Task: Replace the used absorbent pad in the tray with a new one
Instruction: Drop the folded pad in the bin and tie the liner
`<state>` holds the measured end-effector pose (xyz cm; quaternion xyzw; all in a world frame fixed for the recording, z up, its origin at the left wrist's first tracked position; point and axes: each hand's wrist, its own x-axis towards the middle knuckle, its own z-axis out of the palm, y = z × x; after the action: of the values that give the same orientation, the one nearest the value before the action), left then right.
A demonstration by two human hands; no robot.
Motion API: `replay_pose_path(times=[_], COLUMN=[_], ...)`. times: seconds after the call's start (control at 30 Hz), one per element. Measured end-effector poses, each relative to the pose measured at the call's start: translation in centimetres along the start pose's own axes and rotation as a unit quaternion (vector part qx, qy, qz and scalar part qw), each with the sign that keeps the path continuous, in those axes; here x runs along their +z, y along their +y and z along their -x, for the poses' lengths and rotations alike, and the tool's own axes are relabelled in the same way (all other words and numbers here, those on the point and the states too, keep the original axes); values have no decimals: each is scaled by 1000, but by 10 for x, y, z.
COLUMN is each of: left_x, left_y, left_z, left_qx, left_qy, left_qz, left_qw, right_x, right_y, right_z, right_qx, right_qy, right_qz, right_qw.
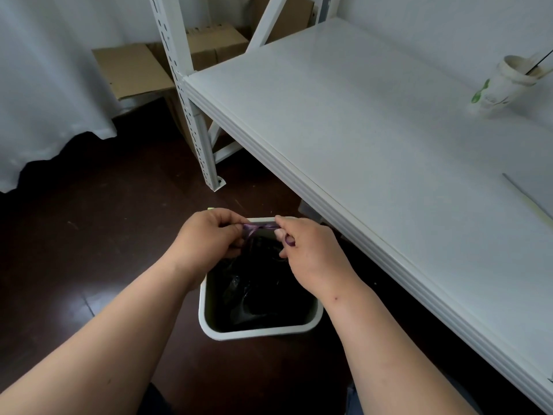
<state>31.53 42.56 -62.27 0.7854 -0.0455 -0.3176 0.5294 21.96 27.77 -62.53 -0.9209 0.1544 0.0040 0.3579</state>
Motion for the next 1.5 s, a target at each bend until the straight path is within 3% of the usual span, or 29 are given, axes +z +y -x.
replay_pose_path(times=[0.07,0.17,0.23,0.33,0.37,0.43,0.5,0.63,0.73,0.87,1.07,1.13,1.23,1.33,1.43,1.5], left_x=[-6,-21,-28,-31,-30,-24,-17,-9,-9,-19,-21,-22,-21,-16,-1,10], left_y=[-10,-32,-39,-36,-33,-28,-27,-30,-33,-44,-54,-55,-41,-13,11,20], left_z=[-6,-14,-16,-15,-14,-12,-9,-9,-14,-21,-30,-29,-21,-2,18,23], left_qx=[-4,-51,-123,-158,-151,-137,-126,-104,-103,-132,-158,-138,-76,-56,-20,15], left_qy=[60,125,124,35,1,-39,-53,3,59,130,215,221,141,-59,-213,-240], left_qz=[-34,-21,114,391,452,512,506,454,405,388,340,290,185,152,34,-17], left_qw=[998,991,978,906,879,847,852,885,906,903,902,921,970,985,976,971], right_x=[-2,-4,-2,2,3,2,-2,4,12,14,18,19,17,6,-4,-4], right_y=[5,26,42,42,36,24,17,18,33,56,65,59,44,23,-5,-18], right_z=[2,5,7,9,8,4,2,0,5,12,17,16,11,5,-2,-5], right_qx=[21,130,210,246,234,187,158,235,303,357,389,384,315,189,70,26], right_qy=[-9,-38,-57,-43,-37,-43,-46,-1,28,56,59,61,63,74,83,77], right_qz=[56,97,35,-206,-342,-581,-684,-704,-663,-610,-576,-565,-484,-409,-354,-317], right_qw=[998,986,975,946,909,791,710,671,684,706,716,728,814,890,929,945])
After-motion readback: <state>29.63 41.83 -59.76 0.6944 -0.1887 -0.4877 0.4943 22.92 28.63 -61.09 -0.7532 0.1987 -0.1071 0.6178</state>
